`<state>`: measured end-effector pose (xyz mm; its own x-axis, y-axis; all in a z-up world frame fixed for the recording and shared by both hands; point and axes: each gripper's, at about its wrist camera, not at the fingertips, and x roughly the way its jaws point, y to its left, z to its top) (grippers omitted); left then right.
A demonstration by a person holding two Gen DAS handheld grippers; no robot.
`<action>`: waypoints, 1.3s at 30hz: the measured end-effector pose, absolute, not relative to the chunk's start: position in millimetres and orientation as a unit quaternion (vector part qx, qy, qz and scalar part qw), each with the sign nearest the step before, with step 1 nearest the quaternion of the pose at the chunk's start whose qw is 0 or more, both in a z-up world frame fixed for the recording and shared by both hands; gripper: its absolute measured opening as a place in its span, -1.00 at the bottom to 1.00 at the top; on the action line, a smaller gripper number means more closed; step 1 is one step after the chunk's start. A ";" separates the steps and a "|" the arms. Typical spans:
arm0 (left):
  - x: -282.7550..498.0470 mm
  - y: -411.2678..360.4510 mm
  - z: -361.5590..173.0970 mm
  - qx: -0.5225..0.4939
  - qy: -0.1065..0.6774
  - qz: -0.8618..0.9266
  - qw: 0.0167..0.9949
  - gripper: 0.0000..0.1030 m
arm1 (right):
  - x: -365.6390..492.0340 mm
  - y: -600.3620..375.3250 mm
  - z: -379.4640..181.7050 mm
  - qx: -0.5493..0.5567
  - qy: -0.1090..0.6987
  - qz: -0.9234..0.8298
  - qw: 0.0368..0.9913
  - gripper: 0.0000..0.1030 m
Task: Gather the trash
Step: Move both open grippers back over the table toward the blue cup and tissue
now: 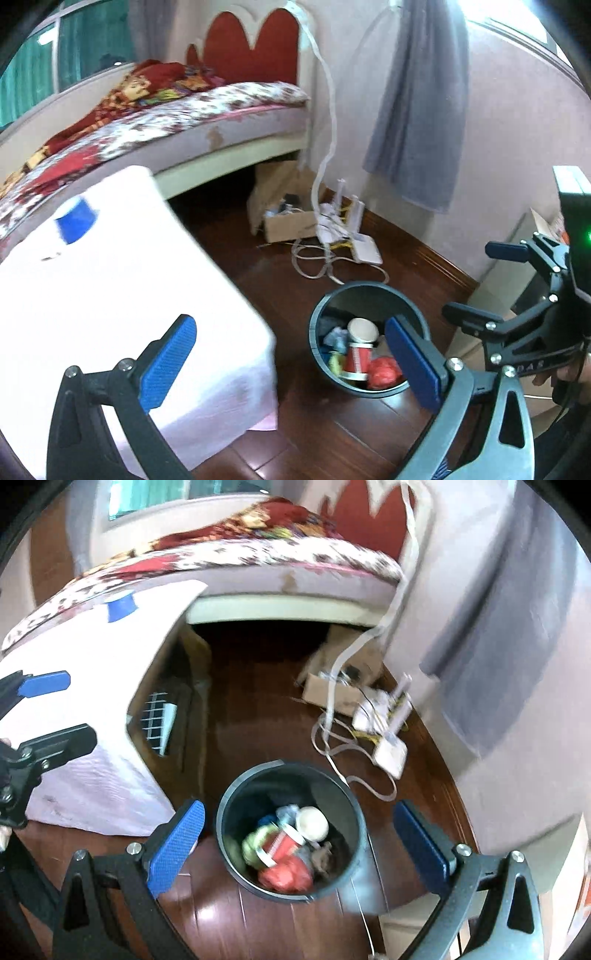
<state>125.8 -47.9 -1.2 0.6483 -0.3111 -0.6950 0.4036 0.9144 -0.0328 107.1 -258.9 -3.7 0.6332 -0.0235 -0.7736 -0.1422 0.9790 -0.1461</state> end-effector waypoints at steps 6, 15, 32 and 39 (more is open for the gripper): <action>131.7 1.1 4.6 0.050 0.362 -0.151 0.919 0.98 | 121.2 -203.7 6.4 -0.130 0.402 0.069 0.904 1.00; 140.7 72.5 13.3 0.032 0.344 -0.086 0.935 0.98 | 133.1 -130.1 19.3 -0.140 0.360 0.125 0.914 1.00; 183.2 195.8 13.3 -0.008 0.328 0.010 0.944 0.98 | 181.3 -44.2 23.2 -0.096 0.336 0.197 0.916 1.00; 212.9 237.0 -5.0 -0.045 0.340 0.031 0.939 0.89 | 227.1 -17.5 13.7 -0.090 0.361 0.190 0.909 1.00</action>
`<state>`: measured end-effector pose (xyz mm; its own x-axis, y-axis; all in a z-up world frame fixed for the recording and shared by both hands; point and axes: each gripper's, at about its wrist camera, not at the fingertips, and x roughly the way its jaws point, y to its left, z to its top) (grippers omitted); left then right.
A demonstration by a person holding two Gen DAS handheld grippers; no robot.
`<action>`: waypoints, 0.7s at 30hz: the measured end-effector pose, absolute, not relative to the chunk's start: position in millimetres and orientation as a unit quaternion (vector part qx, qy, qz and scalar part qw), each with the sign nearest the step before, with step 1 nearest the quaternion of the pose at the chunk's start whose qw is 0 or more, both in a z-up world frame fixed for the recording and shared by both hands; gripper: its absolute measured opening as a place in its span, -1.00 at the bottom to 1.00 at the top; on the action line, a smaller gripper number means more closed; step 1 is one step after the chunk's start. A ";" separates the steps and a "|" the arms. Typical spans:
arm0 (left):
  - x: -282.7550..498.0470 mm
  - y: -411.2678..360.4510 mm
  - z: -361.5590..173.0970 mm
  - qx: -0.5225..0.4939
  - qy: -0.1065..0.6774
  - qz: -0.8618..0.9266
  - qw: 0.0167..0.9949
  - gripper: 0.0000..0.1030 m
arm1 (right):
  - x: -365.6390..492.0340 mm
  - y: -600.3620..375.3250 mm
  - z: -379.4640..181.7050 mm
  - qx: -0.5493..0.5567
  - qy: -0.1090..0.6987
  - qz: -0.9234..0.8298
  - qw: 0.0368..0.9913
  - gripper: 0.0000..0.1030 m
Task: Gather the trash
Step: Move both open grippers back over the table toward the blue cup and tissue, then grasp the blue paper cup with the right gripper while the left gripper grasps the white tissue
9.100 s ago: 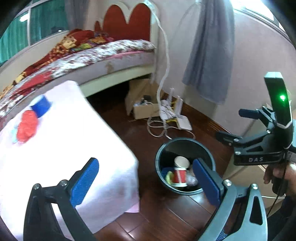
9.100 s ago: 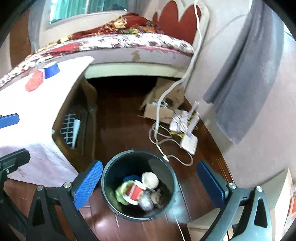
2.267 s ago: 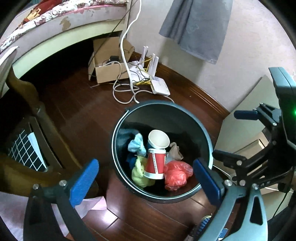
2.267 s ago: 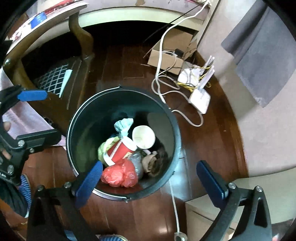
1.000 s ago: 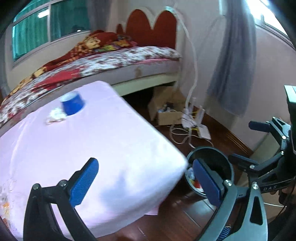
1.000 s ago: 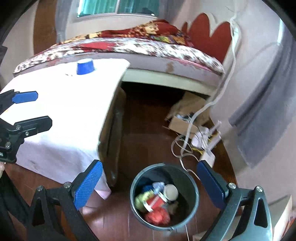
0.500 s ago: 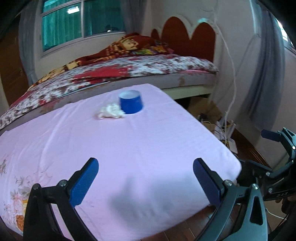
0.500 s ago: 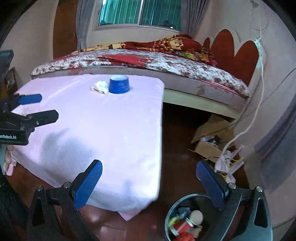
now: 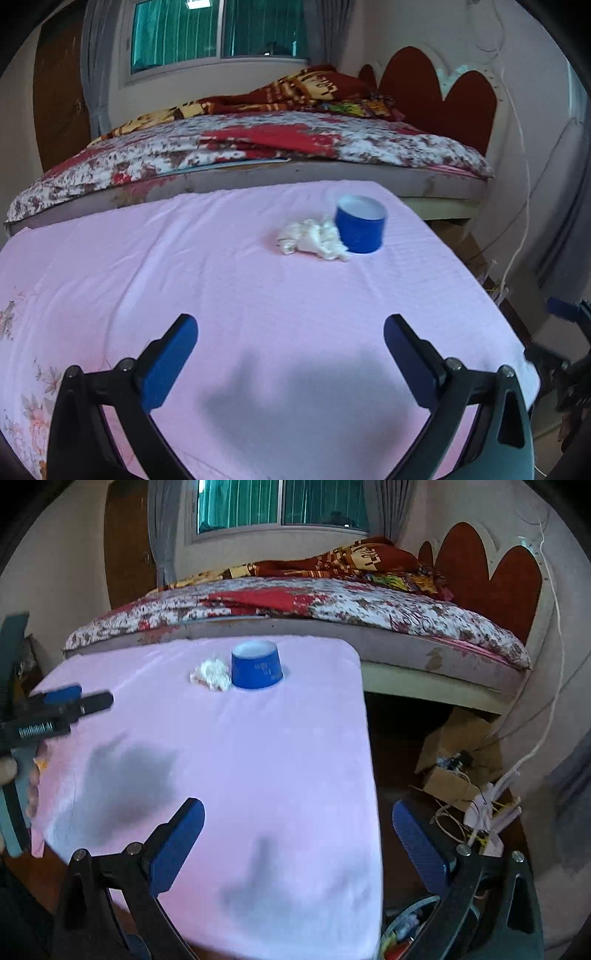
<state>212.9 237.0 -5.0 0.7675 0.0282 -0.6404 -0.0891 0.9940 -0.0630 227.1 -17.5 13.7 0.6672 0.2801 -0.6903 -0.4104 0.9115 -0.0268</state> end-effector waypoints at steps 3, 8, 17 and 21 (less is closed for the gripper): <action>224.5 244.3 -11.5 -0.044 0.345 0.030 0.937 0.78 | 252.3 -1.9 15.0 -0.089 0.356 0.195 0.909 1.00; 250.8 254.9 -18.4 -0.044 0.346 0.034 0.936 0.76 | 302.1 36.9 13.1 -0.100 0.350 0.210 0.907 0.99; 286.3 283.8 -36.0 -0.077 0.366 0.055 0.926 0.72 | 387.9 96.4 -10.6 -0.112 0.372 0.221 0.894 0.83; 292.9 284.0 -39.9 -0.081 0.371 0.056 0.923 0.72 | 424.0 118.2 -24.4 -0.093 0.387 0.229 0.889 0.80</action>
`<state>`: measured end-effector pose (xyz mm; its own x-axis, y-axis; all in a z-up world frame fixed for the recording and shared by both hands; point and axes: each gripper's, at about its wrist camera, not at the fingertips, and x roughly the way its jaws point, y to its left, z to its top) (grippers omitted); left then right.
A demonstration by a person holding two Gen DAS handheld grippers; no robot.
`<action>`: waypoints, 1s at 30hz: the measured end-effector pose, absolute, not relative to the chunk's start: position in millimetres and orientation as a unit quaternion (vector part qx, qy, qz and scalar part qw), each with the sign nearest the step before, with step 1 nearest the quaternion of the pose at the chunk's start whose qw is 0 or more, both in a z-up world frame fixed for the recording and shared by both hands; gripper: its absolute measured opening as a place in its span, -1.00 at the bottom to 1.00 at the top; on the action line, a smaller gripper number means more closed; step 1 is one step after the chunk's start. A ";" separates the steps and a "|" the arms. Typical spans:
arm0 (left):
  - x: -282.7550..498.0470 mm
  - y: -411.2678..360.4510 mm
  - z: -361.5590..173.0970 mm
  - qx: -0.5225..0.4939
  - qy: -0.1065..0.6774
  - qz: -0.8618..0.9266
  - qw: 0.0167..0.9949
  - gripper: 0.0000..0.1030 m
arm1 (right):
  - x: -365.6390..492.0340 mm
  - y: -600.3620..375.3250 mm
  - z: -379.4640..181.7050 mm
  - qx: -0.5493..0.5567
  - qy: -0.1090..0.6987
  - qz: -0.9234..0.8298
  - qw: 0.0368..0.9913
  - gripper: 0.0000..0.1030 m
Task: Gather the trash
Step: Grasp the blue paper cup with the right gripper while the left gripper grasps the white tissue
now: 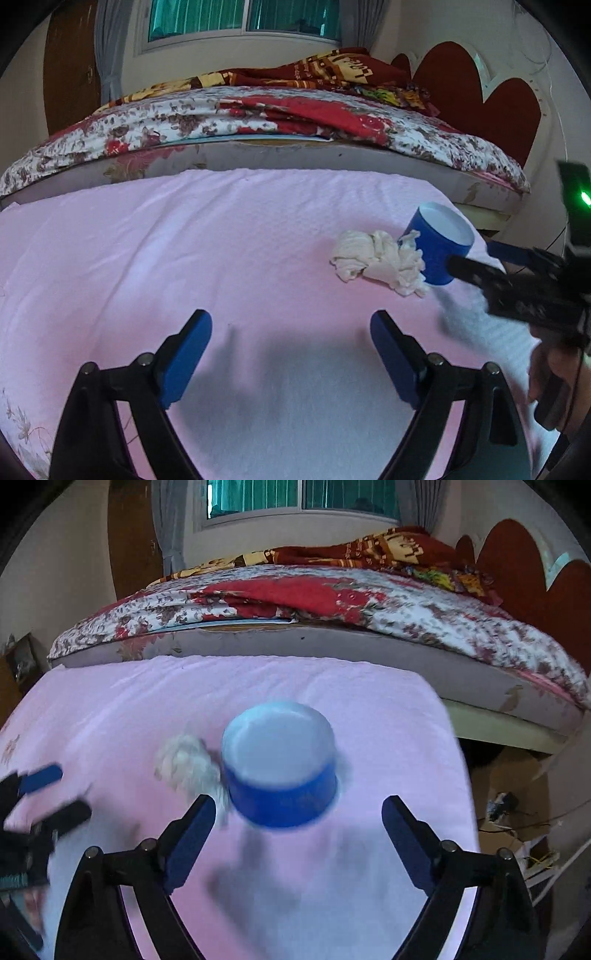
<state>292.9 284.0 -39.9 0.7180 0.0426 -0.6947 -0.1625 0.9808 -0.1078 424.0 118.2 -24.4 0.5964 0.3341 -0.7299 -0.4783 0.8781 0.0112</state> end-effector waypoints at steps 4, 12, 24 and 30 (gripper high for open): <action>297.6 285.6 -41.0 -0.091 0.371 0.052 0.923 0.72 | 447.1 134.9 -32.3 -0.088 0.396 0.232 0.884 0.80; 318.2 266.2 -44.7 -0.079 0.386 0.017 0.919 0.72 | 465.2 97.7 -32.9 -0.091 0.399 0.202 0.890 0.54; 386.4 224.9 -47.5 -0.011 0.417 -0.022 0.909 0.59 | 465.0 63.5 -31.6 -0.094 0.410 0.218 0.881 0.54; 405.3 222.3 -52.6 -0.026 0.426 -0.045 0.903 0.52 | 466.4 63.7 -32.2 -0.094 0.413 0.223 0.878 0.54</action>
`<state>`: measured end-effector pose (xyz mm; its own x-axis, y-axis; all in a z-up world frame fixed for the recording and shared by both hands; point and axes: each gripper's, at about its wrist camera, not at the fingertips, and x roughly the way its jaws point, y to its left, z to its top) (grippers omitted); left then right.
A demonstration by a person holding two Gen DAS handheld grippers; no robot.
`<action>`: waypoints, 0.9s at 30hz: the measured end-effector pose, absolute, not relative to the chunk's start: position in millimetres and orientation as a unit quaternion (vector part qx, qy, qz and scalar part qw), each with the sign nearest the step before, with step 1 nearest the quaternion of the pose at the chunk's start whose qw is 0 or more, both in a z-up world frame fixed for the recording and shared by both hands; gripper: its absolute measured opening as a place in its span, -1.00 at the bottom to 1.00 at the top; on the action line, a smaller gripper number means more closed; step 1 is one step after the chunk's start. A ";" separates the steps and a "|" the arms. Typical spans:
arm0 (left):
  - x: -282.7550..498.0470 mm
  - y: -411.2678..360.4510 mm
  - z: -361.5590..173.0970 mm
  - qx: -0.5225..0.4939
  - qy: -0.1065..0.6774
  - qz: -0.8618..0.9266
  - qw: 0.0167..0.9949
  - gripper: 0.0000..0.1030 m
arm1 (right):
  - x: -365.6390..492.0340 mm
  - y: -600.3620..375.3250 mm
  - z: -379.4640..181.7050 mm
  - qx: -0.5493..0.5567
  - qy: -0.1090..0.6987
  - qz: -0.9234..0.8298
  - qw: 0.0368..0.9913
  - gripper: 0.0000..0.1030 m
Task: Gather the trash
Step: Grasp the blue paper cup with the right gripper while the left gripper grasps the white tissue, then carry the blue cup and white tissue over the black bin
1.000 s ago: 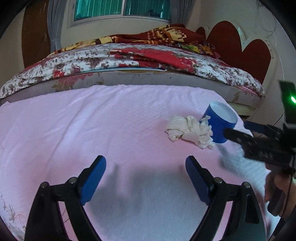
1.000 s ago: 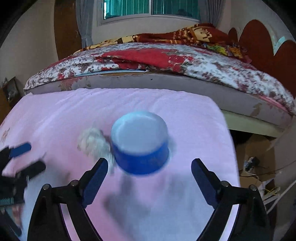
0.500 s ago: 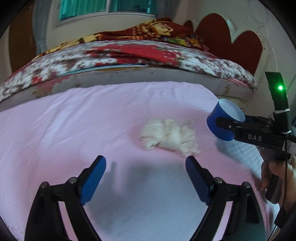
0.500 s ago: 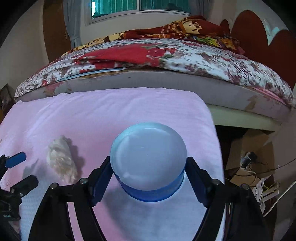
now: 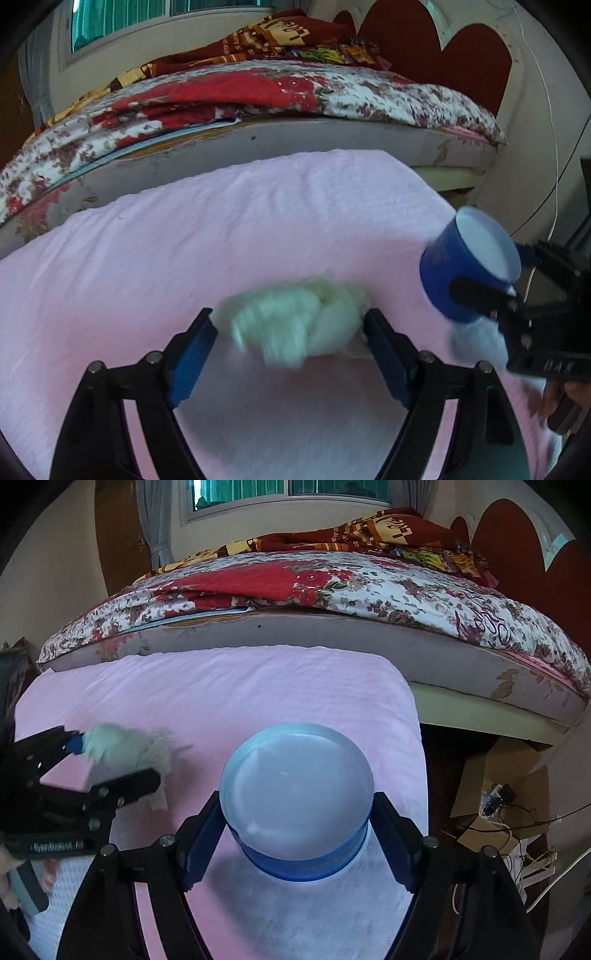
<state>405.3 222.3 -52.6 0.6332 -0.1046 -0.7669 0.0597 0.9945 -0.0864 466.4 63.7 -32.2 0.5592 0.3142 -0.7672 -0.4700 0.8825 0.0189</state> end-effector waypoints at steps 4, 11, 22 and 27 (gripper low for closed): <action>407.3 219.4 -58.2 -0.025 0.424 -0.063 0.903 0.05 | 466.8 62.9 -32.6 -0.095 0.414 0.227 0.876 0.54; 385.5 216.2 -51.3 -0.019 0.404 -0.055 0.913 -0.22 | 456.7 67.4 -28.1 -0.093 0.411 0.228 0.878 0.53; 313.4 228.5 -35.8 -0.011 0.384 -0.030 0.923 -0.22 | 380.6 74.6 0.3 -0.112 0.381 0.248 0.884 0.53; 281.3 225.0 -23.4 -0.011 0.373 -0.030 0.927 -0.23 | 342.5 71.3 11.7 -0.110 0.373 0.248 0.887 0.53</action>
<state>281.3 225.0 -23.4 0.7201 -0.0637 -0.6909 0.0468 0.9980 -0.0432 342.5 71.3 11.7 0.5993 0.3582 -0.7159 -0.5222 0.8528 -0.0105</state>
